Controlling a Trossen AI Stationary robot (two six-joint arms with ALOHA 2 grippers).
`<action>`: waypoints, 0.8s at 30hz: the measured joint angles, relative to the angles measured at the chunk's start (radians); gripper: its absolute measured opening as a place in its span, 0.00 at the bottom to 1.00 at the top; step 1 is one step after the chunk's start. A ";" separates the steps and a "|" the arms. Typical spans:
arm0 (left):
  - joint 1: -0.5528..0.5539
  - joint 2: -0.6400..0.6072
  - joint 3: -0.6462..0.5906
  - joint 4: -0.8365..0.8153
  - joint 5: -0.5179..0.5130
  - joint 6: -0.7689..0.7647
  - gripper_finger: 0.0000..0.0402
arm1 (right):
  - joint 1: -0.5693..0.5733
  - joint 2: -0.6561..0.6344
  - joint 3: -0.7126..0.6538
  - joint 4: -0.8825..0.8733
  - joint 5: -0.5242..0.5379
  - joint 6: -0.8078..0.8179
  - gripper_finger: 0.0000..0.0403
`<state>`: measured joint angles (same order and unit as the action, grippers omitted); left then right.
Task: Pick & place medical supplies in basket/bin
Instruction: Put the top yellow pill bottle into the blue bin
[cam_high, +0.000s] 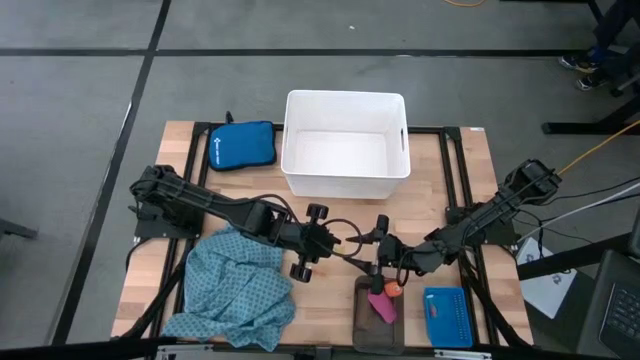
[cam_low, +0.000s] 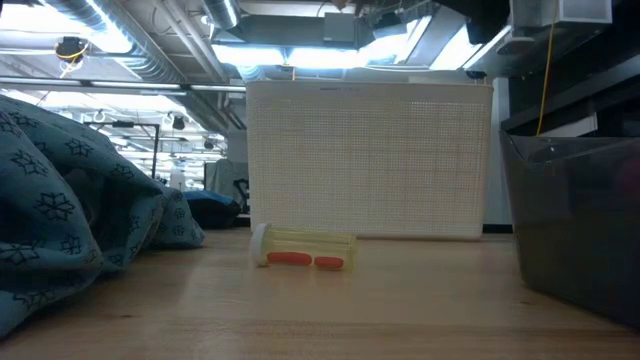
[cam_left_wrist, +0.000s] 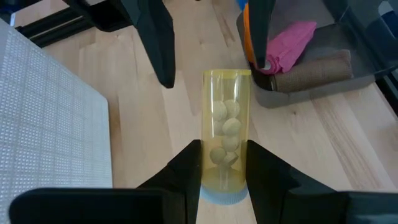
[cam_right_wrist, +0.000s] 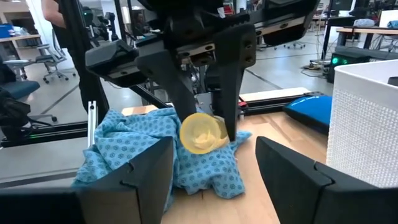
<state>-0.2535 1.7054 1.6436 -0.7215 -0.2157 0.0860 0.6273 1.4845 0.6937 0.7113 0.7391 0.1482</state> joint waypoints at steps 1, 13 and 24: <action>0.000 0.000 0.000 0.001 0.000 0.002 0.25 | -0.001 0.000 0.000 0.000 0.000 0.000 0.57; 0.021 0.004 0.000 0.016 0.008 0.007 0.25 | -0.040 0.000 0.000 0.007 -0.049 0.000 0.57; 0.022 0.005 -0.001 0.037 0.028 0.014 0.25 | -0.042 0.000 0.000 0.007 -0.052 0.000 0.57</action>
<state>-0.2317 1.7103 1.6428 -0.6849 -0.1879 0.1005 0.5858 1.4845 0.6937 0.7185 0.6872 0.1478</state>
